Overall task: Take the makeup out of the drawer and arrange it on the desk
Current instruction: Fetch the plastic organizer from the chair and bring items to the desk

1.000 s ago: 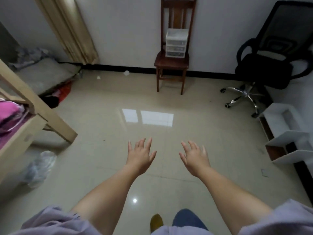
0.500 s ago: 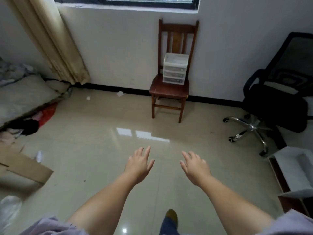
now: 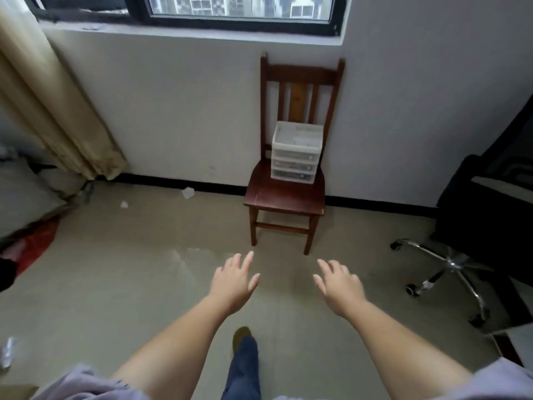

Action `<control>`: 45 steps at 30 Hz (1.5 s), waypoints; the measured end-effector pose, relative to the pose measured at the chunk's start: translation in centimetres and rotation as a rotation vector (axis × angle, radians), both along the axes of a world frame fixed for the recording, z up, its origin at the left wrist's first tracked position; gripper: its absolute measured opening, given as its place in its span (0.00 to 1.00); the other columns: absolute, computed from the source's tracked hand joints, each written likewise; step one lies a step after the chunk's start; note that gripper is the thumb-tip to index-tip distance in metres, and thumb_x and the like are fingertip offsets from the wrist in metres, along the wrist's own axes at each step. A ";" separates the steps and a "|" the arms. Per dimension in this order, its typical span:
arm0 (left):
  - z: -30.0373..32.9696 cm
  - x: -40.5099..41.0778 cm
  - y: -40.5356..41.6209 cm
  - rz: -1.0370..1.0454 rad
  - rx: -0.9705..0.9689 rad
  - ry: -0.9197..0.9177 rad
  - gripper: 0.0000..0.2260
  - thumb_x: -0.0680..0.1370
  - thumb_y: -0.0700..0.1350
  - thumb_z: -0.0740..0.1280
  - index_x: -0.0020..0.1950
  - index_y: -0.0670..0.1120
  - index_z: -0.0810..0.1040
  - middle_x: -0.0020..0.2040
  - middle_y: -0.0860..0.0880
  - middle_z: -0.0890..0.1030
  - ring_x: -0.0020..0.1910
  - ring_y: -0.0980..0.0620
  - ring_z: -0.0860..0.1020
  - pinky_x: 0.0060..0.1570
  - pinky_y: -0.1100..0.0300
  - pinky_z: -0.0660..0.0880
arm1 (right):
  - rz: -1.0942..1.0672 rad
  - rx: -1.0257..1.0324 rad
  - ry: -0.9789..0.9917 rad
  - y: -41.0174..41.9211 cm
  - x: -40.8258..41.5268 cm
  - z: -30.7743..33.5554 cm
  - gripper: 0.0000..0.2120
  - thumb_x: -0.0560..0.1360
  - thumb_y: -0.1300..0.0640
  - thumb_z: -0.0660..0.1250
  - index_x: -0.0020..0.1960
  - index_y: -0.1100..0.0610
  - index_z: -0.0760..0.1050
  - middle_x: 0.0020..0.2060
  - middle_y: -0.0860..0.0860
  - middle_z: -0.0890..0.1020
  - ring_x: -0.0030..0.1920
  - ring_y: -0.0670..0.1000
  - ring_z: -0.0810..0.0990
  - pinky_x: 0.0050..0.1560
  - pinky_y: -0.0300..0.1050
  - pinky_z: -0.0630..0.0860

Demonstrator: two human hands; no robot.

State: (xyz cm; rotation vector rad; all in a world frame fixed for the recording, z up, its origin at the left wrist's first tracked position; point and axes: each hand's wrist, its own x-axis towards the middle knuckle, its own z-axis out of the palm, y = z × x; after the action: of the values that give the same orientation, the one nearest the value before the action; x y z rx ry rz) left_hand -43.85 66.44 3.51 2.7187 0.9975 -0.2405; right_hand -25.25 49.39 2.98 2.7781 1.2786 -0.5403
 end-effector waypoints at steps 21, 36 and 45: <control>-3.6 35.4 31.3 -0.167 -0.008 0.032 0.27 0.80 0.56 0.53 0.77 0.49 0.50 0.74 0.45 0.60 0.72 0.46 0.60 0.64 0.52 0.64 | -0.232 0.045 0.228 30.0 29.7 -4.5 0.24 0.82 0.45 0.47 0.76 0.51 0.54 0.71 0.53 0.64 0.69 0.54 0.65 0.63 0.52 0.67; -11.8 51.3 42.1 -0.280 -0.018 -0.052 0.19 0.79 0.47 0.59 0.70 0.50 0.67 0.70 0.46 0.68 0.69 0.48 0.67 0.73 0.47 0.44 | -1.316 0.564 1.227 46.8 40.5 -18.1 0.16 0.82 0.57 0.52 0.68 0.57 0.66 0.57 0.54 0.75 0.59 0.54 0.74 0.56 0.53 0.74; -12.4 53.3 42.5 -0.253 0.093 -0.133 0.12 0.79 0.48 0.60 0.49 0.47 0.83 0.43 0.47 0.80 0.47 0.45 0.78 0.73 0.49 0.47 | -1.752 1.053 1.509 50.1 41.6 -20.0 0.10 0.79 0.65 0.56 0.57 0.61 0.72 0.55 0.57 0.77 0.62 0.55 0.75 0.61 0.56 0.72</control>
State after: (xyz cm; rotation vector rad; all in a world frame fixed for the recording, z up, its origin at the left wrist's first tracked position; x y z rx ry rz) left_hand 9.40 108.96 -8.93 2.8988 0.6444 -0.0559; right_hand 16.30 99.54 -17.00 -0.9909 0.8659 0.9096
